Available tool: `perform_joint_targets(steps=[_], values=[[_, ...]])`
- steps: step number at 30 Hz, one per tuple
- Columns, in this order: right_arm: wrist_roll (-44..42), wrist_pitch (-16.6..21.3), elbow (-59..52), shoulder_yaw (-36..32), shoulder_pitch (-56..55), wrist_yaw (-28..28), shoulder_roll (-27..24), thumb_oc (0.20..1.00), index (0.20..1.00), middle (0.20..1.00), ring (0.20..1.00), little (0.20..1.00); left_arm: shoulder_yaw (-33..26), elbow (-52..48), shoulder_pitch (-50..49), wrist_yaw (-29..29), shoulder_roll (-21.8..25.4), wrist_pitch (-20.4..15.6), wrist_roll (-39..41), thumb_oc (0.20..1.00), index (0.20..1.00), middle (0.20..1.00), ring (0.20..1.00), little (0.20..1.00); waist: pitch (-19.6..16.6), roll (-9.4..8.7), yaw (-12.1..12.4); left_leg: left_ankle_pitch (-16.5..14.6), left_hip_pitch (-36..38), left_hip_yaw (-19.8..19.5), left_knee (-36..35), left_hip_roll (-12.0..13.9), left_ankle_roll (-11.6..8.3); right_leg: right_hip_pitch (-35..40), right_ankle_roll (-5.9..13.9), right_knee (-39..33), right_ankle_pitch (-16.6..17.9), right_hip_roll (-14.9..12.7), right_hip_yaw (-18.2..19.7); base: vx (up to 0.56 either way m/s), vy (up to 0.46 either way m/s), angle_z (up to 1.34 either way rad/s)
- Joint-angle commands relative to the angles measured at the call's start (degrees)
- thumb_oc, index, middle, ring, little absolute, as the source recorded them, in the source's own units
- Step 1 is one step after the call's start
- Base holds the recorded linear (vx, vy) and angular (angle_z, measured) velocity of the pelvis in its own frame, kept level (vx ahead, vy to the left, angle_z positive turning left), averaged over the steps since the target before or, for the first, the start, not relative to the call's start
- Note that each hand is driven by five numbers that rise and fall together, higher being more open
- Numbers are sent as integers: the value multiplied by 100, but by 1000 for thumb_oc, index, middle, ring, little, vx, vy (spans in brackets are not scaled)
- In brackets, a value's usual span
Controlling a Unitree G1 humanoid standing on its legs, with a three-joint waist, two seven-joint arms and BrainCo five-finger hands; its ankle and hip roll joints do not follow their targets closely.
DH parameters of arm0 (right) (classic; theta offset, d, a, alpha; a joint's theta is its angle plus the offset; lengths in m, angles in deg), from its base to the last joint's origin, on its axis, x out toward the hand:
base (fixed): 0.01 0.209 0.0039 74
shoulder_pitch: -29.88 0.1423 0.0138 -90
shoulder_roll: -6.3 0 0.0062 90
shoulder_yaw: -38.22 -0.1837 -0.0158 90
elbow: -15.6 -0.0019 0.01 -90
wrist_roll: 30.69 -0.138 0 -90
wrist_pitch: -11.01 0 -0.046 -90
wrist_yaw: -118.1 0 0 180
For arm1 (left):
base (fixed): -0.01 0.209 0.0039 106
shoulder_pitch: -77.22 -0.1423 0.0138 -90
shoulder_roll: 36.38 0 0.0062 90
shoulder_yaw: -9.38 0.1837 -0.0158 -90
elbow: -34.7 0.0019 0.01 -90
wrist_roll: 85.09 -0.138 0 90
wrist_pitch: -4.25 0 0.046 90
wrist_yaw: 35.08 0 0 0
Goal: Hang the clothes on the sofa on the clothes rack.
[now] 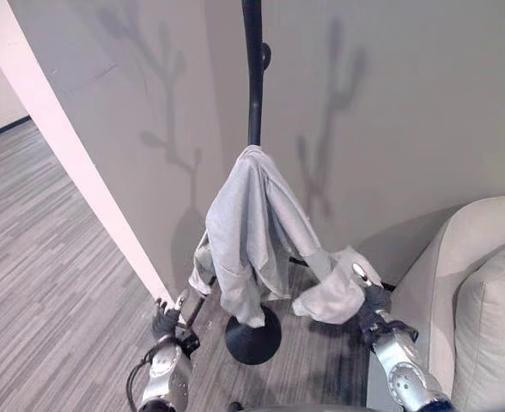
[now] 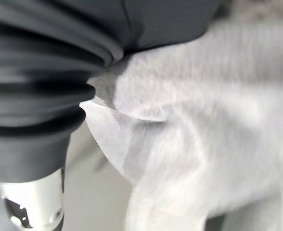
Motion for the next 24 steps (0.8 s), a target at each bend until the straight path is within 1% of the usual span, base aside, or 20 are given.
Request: perform_joint_targets(steps=[1,2,3,6,7,8,9,11,12,13,14,15,16,17,18,21,22,23,24], values=[[-1299,28,-258,-625,53,-683,528,1000,1000,1000,1000,1000,-278,128,234,-262,106,-344,365,1000,1000,1000,1000,1000,-196,31,155,-372,245,-23,41,225,-203,-31,173,162,1296,-111,152,0,0,0],[-1563,89,-327,-748,-39,-714,687,1000,1000,1000,1000,1000,-357,287,205,-264,78,-314,425,1000,1000,1000,1000,1000,-188,34,137,-395,274,-21,41,212,-203,-12,188,184,1290,-124,138,0,0,0],[-1939,224,-468,-996,-212,-693,955,1000,1000,1000,1000,1000,-483,563,118,-307,77,-282,457,1000,1000,1000,1000,1000,-203,48,88,-395,266,-3,41,211,-200,-50,196,189,1347,-133,146,0,0,0],[-2293,326,-393,-1297,-410,-561,1297,1000,1000,1000,1000,1000,-715,976,77,-313,-2,-243,767,1000,1000,1000,1000,1000,-196,62,1,-421,277,16,41,200,-193,-90,211,219,1398,-147,176,0,0,0],[-2297,324,-386,-1297,-405,-565,1298,1000,1000,1000,1000,1000,-716,990,84,-324,5,-248,776,1000,1000,1000,1000,1000,-196,59,1,-422,275,17,41,200,-192,-93,212,221,1397,-148,177,0,0,0],[-2420,334,-267,-1389,-500,-501,1406,1000,1000,1000,1000,1000,-863,1137,85,-304,-43,-240,1007,1000,1000,1000,1000,1000,-188,71,-35,-434,295,27,41,193,-189,-102,217,246,1407,-152,191,0,0,0],[-2581,243,21,-1458,-642,-370,1549,1000,1000,1000,1000,1000,-1009,1277,77,-342,-91,-166,1269,1000,1000,1000,1000,1000,-179,86,-82,-437,293,42,41,196,-189,-140,215,280,1428,-148,217,-19,10,-5],[-2607,108,276,-1500,-808,-299,1602,1000,1000,1000,1000,1000,-1064,1485,64,-364,-75,-133,1258,1000,1000,1000,1000,1000,-163,89,-130,-437,307,53,41,202,-193,-163,209,308,1440,-146,241,-17,8,-8],[-2596,-24,585,-1558,-889,-283,1603,1000,1000,1000,1000,1000,-1076,1634,55,-400,-52,-105,1178,1000,1000,1000,1000,1000,-148,85,-165,-463,342,60,41,198,-196,-146,214,343,1416,-150,254,-15,4,-6],[-2599,-33,605,-1568,-872,-296,1601,1000,1000,1000,1000,1000,-1078,1641,65,-405,-50,-107,1180,1000,1000,1000,1000,1000,-156,88,-160,-438,317,67,41,205,-197,-168,205,329,1441,-142,258,-24,4,-5],[-2432,-281,1466,-1766,-912,-285,1512,1000,1000,1000,1000,1000,-1092,2035,84,-568,12,-57,1106,1000,1000,1000,1000,1000,-136,75,-212,-436,332,81,41,201,-204,-181,208,355,1480,-138,282,-26,-2,-5],[-2432,-283,1472,-1770,-906,-289,1511,1000,1000,1000,1000,1000,-1091,2037,88,-569,12,-58,1106,1000,1000,1000,1000,1000,-139,78,-210,-433,325,83,41,203,-205,-188,207,352,1485,-136,284,-24,-1,-6],[-2341,-388,1838,-1890,-904,-281,1488,1000,1000,1000,1000,1000,-1116,2155,96,-646,42,-36,1132,1000,1000,1000,1000,1000,-131,72,-228,-433,329,78,41,202,-207,-190,209,363,1485,-134,285,-12,1,-8],[-2126,-540,2677,-2247,-801,-249,1404,1000,1000,1000,1000,1000,-1193,2385,107,-837,78,42,1212,1000,1000,1000,1000,1000,-129,73,-260,-441,332,73,41,202,-209,-197,216,369,1489,-132,286,-11,3,-11],[-2046,-602,3012,-2431,-735,-218,1378,1000,1000,1000,1000,1000,-1244,2493,115,-895,95,70,1257,1000,1000,1000,1000,1000,-131,75,-280,-447,332,78,41,199,-209,-204,218,377,1503,-131,293,-4,4,-8],[-1858,-757,3292,-2573,-637,-253,1247,1000,1000,1000,1000,1000,-1220,2667,96,-967,175,91,1112,1000,1000,1000,1000,1000,-152,70,-297,-445,311,81,41,206,-216,-240,213,366,1539,-120,319,2,0,1],[-1765,-888,3371,-2494,-608,-335,1177,1000,1000,1000,1000,1000,-1194,2739,95,-1008,209,121,1010,1000,1000,1000,1000,1000,-152,64,-283,-438,303,79,41,213,-222,-247,210,371,1542,-114,314,0,0,0],[-1508,-1100,3613,-2225,-584,-435,1036,1000,1000,1000,1000,1000,-1156,2805,98,-1070,247,136,909,1000,1000,1000,1000,1000,-139,46,-255,-424,297,72,41,223,-230,-244,202,372,1537,-106,300,0,0,0],[-767,-1348,3662,-1525,-626,-658,803,1000,1000,1000,1000,1000,-1048,2824,113,-1180,278,173,750,1000,1000,1000,1000,1000,-99,7,-168,-420,298,49,41,233,-242,-229,192,384,1500,-96,277,-34,-39,0]])
